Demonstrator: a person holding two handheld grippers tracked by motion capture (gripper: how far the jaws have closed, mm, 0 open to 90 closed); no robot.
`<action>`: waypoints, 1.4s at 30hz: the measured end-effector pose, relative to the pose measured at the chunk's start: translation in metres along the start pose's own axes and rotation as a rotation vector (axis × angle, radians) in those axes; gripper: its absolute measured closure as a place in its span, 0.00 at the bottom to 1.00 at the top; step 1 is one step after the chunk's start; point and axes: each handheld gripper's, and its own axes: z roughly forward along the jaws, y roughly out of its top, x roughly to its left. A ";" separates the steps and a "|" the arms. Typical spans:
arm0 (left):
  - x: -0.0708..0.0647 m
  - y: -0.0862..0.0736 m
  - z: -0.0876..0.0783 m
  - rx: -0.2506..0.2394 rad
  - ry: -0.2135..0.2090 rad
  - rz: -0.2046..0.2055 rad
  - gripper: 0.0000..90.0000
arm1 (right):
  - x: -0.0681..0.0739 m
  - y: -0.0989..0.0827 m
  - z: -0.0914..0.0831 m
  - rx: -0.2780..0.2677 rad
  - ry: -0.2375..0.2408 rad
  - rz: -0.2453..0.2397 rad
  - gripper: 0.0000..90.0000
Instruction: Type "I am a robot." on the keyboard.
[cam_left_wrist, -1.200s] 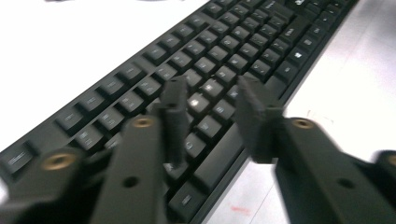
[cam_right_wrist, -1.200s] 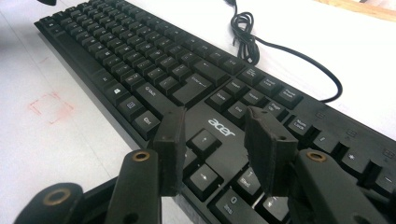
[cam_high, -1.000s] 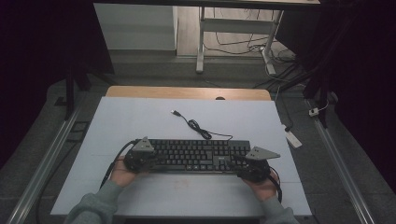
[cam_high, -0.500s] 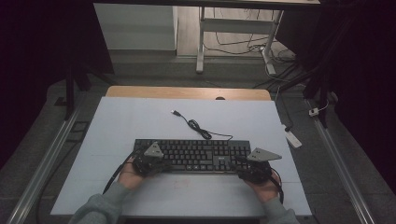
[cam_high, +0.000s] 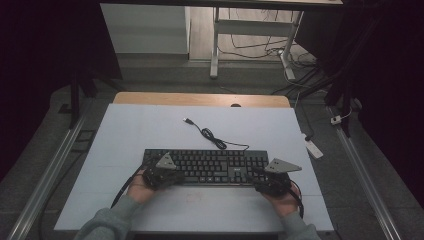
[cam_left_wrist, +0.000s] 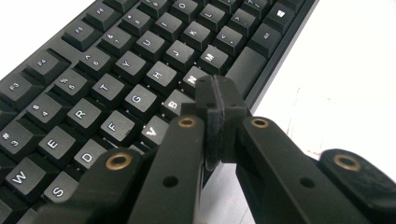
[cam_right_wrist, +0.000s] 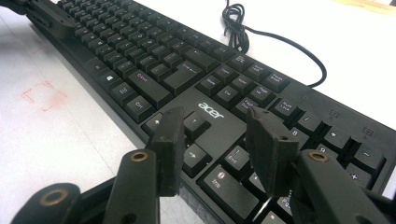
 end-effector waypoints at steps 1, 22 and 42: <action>0.000 0.000 0.001 -0.001 0.002 -0.001 0.99 | 0.000 0.000 0.000 -0.001 0.000 -0.001 0.64; 0.002 0.000 -0.010 -0.065 0.020 -0.023 0.99 | -0.001 -0.001 0.001 0.011 -0.005 -0.002 0.63; 0.018 -0.006 -0.040 -0.168 0.048 -0.128 0.64 | -0.004 -0.001 0.001 0.006 -0.011 0.002 0.63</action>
